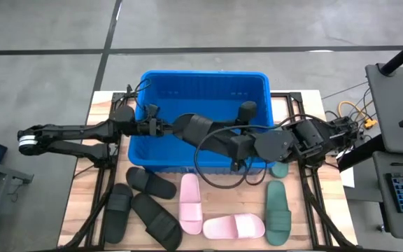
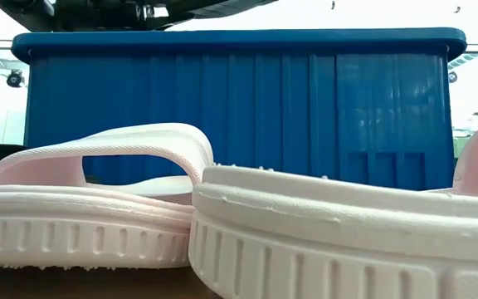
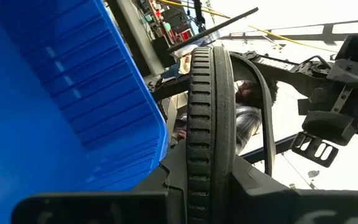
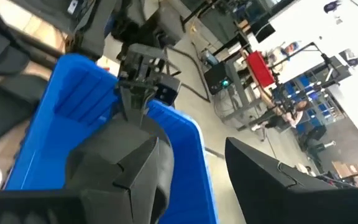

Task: Pick and place slides into bin
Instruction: Put the black slide into the blue bin

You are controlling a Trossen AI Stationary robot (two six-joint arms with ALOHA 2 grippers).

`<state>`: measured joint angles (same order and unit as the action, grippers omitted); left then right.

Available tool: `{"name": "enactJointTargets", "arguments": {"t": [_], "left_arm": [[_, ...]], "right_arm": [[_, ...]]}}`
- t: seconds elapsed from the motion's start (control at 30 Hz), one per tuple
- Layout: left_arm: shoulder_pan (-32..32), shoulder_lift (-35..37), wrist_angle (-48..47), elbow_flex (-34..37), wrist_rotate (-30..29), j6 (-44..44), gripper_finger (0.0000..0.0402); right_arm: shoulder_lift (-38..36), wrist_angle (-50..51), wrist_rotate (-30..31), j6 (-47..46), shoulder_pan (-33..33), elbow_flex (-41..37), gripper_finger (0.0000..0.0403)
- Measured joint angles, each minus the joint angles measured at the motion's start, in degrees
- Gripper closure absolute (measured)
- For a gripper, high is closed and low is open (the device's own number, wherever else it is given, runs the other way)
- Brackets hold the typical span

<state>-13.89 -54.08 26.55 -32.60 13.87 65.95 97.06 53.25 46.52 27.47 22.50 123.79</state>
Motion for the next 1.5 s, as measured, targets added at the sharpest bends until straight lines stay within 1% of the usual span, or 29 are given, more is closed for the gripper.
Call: {"name": "enactJointTargets", "arguments": {"t": [0.17,0.37,0.47,0.63,0.77,0.9,1.17,1.4,1.5], "left_arm": [[-0.05,-0.09,-0.08,0.02,0.06,1.19,0.0375],[-0.05,-0.12,-0.06,0.07,0.15,1.21,0.0375],[-0.05,-0.24,-0.11,0.11,0.28,0.95,0.0375],[-0.05,-0.72,-0.08,0.17,0.48,0.72,0.0375],[-0.05,-1.70,-0.09,0.20,0.46,0.70,0.0375],[-0.05,-3.25,-0.03,0.17,0.62,0.70,0.0375],[-0.05,-5.67,0.15,-0.02,0.86,0.84,0.0375],[-0.05,-6.31,0.54,-0.87,2.19,0.99,0.0375],[-0.05,-6.54,0.74,-1.20,2.62,1.00,0.0375]], "right_arm": [[0.00,3.08,-0.58,-0.46,0.00,-0.02,0.0230],[0.00,5.40,-7.68,-2.02,-0.02,0.20,0.0230],[0.00,5.86,-8.18,-1.98,0.00,0.15,0.0230],[0.00,9.63,-8.57,-2.14,-0.08,0.15,0.0230],[0.00,12.20,-13.73,-3.50,-1.08,0.14,0.0230],[0.00,12.49,-13.83,-3.48,-1.57,0.13,0.0230],[0.00,12.77,-13.76,0.48,-1.53,0.11,0.0230],[0.00,15.81,-14.05,-0.44,-1.55,0.06,0.0230],[0.00,15.58,-15.53,-0.46,-1.55,-0.25,0.0230]]}}
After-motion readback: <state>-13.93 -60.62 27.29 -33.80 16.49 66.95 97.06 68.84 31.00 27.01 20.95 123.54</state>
